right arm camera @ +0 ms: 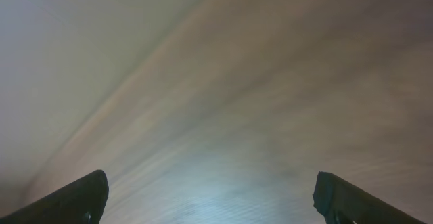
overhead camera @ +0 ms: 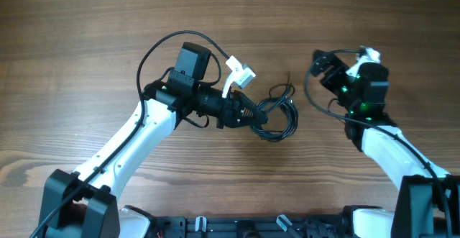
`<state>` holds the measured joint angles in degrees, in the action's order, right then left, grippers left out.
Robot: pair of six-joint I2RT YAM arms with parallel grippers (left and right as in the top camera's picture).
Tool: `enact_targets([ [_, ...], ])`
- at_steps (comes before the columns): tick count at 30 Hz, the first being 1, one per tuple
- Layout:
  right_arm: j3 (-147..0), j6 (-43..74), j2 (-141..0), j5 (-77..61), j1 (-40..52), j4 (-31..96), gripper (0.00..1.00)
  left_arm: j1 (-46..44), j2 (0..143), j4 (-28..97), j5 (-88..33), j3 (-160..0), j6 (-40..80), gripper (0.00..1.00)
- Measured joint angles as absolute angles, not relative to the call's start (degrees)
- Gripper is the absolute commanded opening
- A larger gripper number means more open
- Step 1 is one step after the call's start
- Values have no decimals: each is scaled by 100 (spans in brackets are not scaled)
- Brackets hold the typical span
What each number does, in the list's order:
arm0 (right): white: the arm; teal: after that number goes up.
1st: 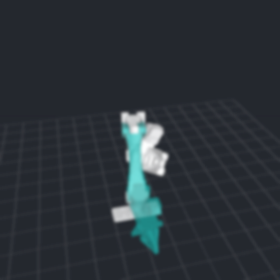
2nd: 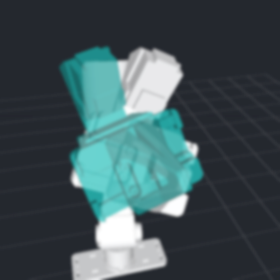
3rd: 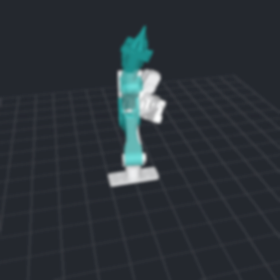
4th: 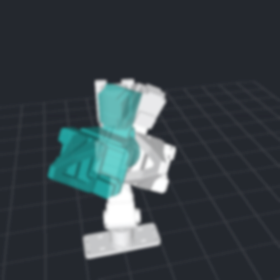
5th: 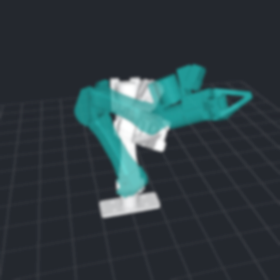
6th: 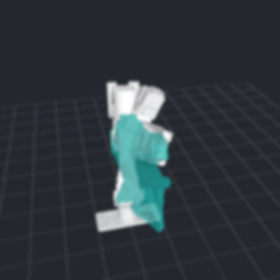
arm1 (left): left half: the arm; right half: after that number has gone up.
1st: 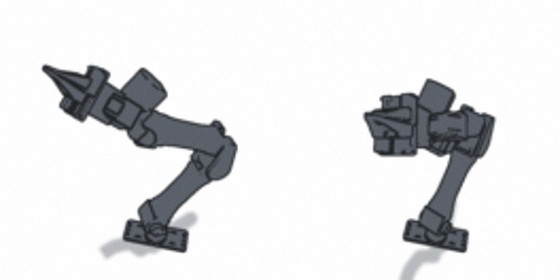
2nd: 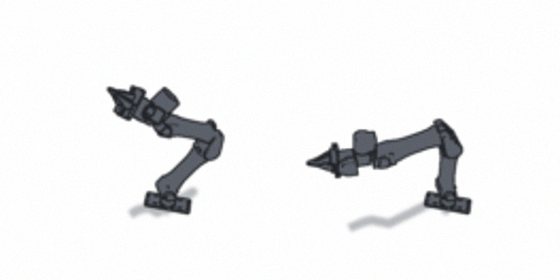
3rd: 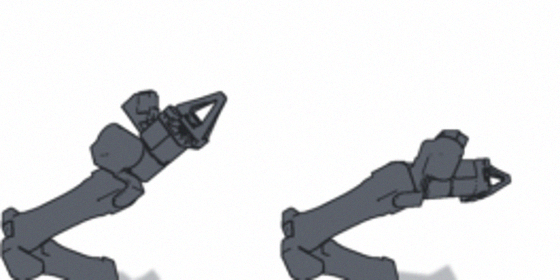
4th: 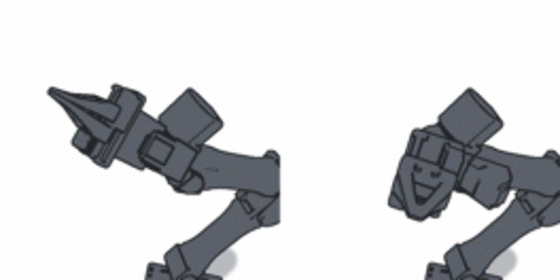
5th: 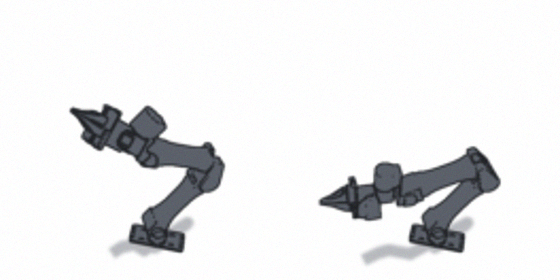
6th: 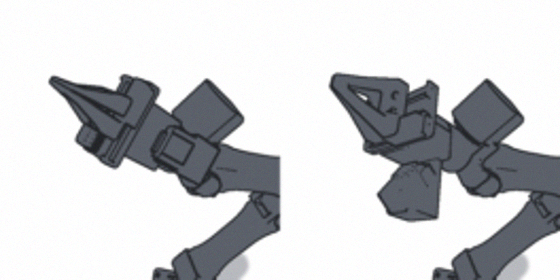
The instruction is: Untangle cables
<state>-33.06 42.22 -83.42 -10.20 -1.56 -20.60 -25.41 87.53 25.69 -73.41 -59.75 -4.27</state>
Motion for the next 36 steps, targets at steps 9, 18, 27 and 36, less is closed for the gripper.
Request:
enact_targets([
  [9, -3308, 4838, -8342, -1229, -711, -854, 100, -2541, 8753, 3472, -6018, -5975, -438, 5],
  [18, -3308, 4751, -8342, -3168, -711, -794, 100, -2541, 8753, 4099, -5041, -5975, -447, 6],
  [27, -3308, 5485, -8342, -5800, -582, -639, 100, -2541, 8753, 4095, -4882, -5975, -674, 4],
  [36, -3308, 6936, -8342, -6471, 246, -663, 100, -2541, 8753, 3813, -5708, -5975, -1179, 4],
])
